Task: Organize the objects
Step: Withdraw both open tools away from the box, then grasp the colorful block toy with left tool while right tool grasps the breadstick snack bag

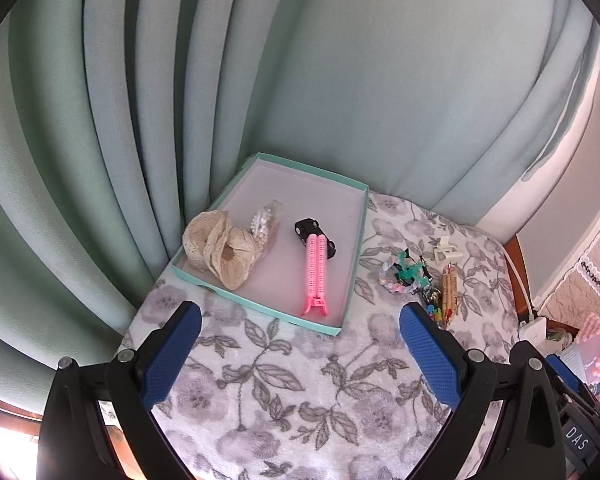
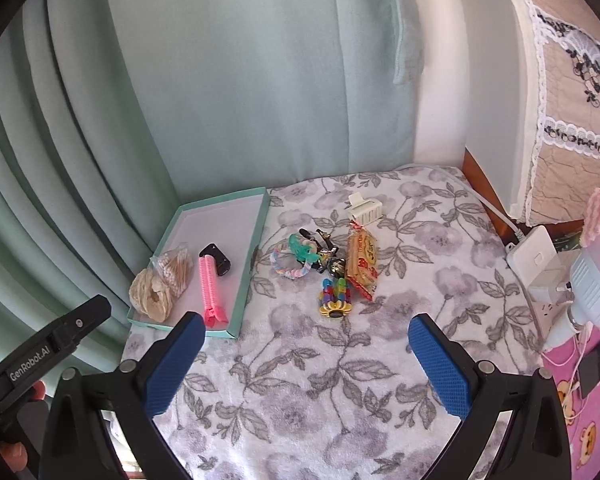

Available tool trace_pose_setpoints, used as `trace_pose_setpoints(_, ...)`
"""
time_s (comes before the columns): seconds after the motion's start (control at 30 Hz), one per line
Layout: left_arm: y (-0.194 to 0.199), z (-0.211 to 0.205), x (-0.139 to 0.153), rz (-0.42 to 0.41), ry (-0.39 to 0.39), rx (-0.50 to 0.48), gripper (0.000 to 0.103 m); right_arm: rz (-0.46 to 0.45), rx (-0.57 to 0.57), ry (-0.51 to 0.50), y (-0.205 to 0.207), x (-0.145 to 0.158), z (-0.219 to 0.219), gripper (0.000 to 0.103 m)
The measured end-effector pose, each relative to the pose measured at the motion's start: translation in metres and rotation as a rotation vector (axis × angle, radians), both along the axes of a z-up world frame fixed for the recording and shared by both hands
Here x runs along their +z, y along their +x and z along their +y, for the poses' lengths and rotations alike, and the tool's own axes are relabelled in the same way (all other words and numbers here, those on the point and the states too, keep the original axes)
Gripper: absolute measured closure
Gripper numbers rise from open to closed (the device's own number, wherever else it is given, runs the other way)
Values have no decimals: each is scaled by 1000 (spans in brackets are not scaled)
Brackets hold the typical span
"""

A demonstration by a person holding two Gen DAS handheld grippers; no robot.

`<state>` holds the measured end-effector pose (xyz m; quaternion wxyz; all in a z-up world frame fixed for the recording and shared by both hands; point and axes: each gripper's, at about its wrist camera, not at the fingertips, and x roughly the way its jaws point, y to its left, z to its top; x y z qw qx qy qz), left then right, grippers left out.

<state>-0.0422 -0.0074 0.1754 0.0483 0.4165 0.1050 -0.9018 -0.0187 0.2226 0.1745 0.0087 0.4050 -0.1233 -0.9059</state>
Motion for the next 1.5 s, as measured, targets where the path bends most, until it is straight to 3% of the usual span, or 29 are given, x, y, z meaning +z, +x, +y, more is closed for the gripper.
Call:
trace_pose_setpoints(0.27, -18, 33, -23, -18, 17, -100, 4, -40, -66, -5, -9, -18, 34, 0)
trace_pose_setpoints(0.6, -48, 57, -66, -90, 48, -161, 4, -126, -96, -13, -38, -62, 56, 0)
trace_pose_setpoints(1.1, -98, 98, -117, -173, 74, -248, 5, -150, -69, -41, -97, -99, 82, 0)
trace_pose_setpoints(1.5, -120, 136, -150, -197, 93, -328, 5, -190, 28, -85, -138, -137, 82, 1)
